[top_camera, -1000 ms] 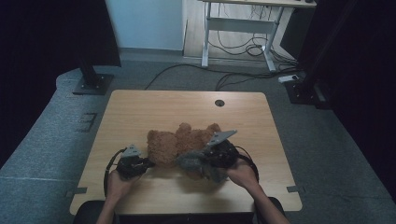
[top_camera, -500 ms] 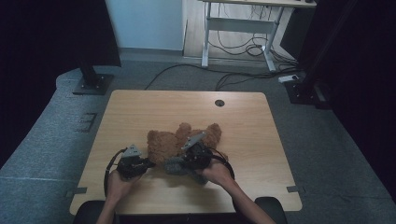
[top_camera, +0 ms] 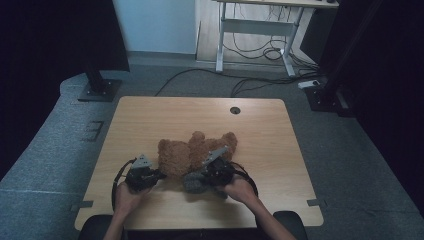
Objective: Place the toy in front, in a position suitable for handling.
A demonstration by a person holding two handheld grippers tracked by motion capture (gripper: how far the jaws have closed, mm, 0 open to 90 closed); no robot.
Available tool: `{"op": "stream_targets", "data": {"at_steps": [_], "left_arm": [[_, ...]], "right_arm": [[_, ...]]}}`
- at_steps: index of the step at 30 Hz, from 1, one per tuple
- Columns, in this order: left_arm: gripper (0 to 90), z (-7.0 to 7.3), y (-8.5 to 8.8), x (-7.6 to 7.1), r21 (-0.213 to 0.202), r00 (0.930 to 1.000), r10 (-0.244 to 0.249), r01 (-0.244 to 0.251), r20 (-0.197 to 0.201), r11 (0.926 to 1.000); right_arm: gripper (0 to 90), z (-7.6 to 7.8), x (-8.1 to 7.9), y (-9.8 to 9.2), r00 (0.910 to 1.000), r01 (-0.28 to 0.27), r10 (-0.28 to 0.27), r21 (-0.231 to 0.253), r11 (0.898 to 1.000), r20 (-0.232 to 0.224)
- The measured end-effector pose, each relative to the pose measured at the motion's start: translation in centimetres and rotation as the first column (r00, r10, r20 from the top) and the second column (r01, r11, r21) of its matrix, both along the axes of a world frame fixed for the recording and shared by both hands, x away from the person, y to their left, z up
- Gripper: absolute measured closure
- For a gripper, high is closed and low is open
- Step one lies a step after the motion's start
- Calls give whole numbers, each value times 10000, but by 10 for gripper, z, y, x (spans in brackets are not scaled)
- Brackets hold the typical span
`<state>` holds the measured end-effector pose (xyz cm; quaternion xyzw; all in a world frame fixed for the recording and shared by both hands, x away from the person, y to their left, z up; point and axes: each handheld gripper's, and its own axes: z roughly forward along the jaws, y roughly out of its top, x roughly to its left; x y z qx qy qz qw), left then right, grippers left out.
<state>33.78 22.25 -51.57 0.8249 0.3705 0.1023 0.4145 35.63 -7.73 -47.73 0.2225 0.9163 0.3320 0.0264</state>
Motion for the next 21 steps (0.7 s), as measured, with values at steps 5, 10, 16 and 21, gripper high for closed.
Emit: {"op": "stream_targets", "data": {"at_steps": [5, 10, 16, 21], "left_arm": [[780, 0, 1, 0, -26, 10000, -24, 23, -37, 10000], [779, 0, 1, 0, -42, 10000, -14, 14, -44, 10000], [779, 0, 1, 0, -49, 10000, -8, 7, -60, 10000], [779, -1, 1, 0, -66, 10000, -5, 5, -58, 10000]], "right_arm": [[791, -4, -2, -12, 9998, 181, -181, 0, 9998, -116], [792, -10, -5, -21, 9991, 341, -342, -37, 9994, -261], [791, -15, -7, -33, 9979, 542, -545, -113, 9985, -354], [792, -19, -9, -47, 9958, 812, -822, -261, 9964, -406]]}}
